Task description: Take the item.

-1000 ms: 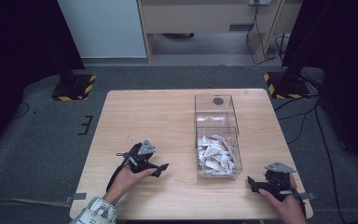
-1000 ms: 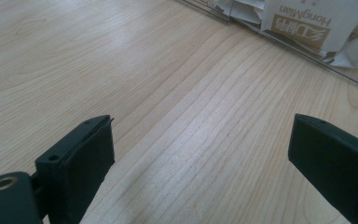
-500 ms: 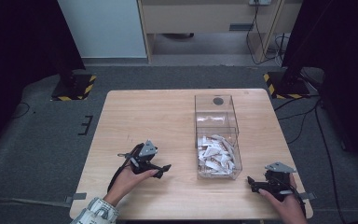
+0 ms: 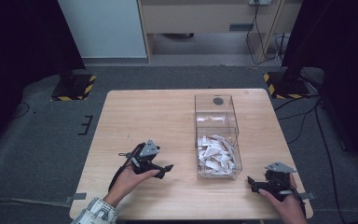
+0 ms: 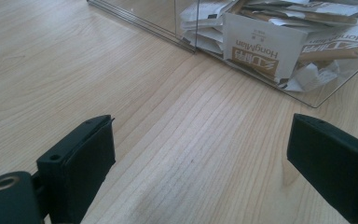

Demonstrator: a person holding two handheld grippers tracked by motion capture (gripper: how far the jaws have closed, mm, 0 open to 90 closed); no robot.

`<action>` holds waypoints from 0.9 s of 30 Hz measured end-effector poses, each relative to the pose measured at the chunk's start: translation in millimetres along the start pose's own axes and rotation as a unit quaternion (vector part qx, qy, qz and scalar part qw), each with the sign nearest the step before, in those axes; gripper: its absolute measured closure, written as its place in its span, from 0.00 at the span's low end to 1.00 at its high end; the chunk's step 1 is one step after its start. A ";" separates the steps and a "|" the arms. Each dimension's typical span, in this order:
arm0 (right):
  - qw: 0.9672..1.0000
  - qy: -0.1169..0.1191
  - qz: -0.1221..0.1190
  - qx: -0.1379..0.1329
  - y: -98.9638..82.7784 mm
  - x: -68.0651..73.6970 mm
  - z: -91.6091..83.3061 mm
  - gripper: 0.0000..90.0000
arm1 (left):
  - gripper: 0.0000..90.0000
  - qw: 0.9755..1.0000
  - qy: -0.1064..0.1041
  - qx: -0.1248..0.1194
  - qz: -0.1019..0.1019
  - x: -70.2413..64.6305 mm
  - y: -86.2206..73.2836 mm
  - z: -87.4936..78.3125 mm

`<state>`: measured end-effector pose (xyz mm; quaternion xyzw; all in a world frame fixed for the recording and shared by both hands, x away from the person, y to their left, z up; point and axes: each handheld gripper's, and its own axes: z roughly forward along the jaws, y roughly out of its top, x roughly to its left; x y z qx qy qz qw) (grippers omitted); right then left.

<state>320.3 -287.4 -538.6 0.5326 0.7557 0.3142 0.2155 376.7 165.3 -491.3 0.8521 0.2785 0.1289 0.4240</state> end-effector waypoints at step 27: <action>1.000 0.000 -0.001 0.000 0.3 -0.2 0.2 0.01 | 0.08 0.999 -0.025 -0.033 0.034 -22.5 75.0 -0.2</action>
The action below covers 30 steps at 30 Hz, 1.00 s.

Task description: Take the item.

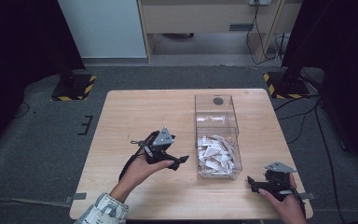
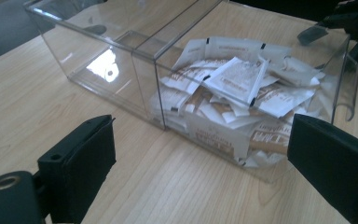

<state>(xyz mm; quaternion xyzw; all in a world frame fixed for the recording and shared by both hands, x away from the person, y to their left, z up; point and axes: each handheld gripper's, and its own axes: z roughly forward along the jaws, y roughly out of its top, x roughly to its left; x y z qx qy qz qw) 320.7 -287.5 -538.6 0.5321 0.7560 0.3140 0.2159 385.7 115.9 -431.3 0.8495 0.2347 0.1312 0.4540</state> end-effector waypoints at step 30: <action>1.000 0.000 0.001 0.001 0.0 -0.2 -0.1 0.01 | 0.24 0.997 -0.044 0.025 0.052 -26.3 65.0 49.8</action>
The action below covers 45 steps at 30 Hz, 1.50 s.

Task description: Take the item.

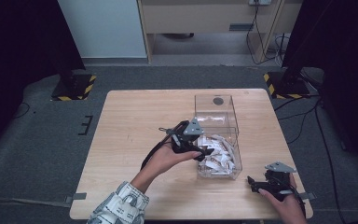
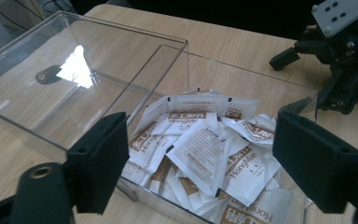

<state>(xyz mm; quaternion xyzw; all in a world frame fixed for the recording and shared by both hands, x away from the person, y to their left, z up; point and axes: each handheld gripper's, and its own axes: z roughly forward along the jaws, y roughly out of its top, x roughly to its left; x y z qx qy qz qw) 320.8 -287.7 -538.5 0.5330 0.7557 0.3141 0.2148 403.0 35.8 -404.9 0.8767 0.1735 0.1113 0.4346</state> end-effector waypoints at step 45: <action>1.000 0.000 0.002 0.000 0.0 0.0 0.0 0.01 | 0.99 0.997 -0.042 0.059 -0.002 -2.3 -6.0 42.1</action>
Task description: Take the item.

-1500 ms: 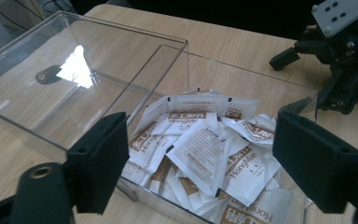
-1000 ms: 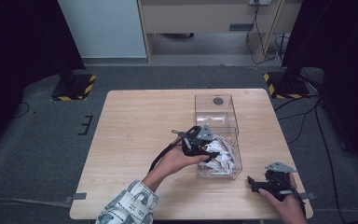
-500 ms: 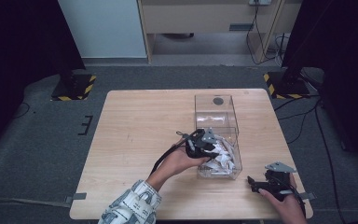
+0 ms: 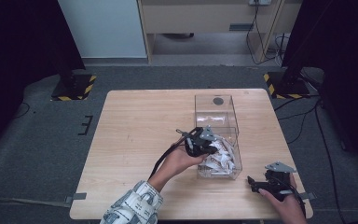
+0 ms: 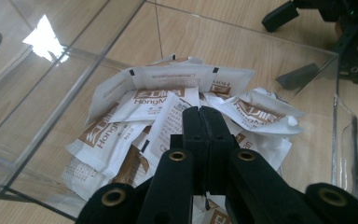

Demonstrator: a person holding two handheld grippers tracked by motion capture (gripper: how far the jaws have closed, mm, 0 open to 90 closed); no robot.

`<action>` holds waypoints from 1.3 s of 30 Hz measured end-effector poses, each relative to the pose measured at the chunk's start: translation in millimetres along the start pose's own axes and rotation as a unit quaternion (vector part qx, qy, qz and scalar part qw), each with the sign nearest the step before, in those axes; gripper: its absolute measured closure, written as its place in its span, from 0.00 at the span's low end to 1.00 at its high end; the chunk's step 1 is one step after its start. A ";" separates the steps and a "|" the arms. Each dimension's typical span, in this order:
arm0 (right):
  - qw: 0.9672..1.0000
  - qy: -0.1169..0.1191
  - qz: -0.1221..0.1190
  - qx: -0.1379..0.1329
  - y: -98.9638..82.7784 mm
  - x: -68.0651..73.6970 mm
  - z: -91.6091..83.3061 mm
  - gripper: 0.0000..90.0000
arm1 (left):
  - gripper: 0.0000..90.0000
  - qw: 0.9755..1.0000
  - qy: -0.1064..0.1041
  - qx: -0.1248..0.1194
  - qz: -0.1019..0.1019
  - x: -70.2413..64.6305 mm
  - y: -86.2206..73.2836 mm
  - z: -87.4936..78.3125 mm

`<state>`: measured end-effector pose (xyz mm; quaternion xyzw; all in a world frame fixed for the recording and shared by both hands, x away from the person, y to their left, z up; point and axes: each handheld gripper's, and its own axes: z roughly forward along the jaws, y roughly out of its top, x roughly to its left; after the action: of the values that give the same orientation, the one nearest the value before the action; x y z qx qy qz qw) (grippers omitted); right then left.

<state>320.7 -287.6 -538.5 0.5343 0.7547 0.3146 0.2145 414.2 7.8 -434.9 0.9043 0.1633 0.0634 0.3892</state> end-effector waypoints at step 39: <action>1.000 0.000 -0.001 0.000 0.0 -0.1 0.0 0.01 | 0.99 0.999 0.000 -0.049 -0.015 6.7 1.9 -23.4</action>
<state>320.8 -287.7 -538.5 0.5331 0.7555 0.3145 0.2146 415.3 24.9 -417.5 0.8818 0.1731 0.0652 0.4339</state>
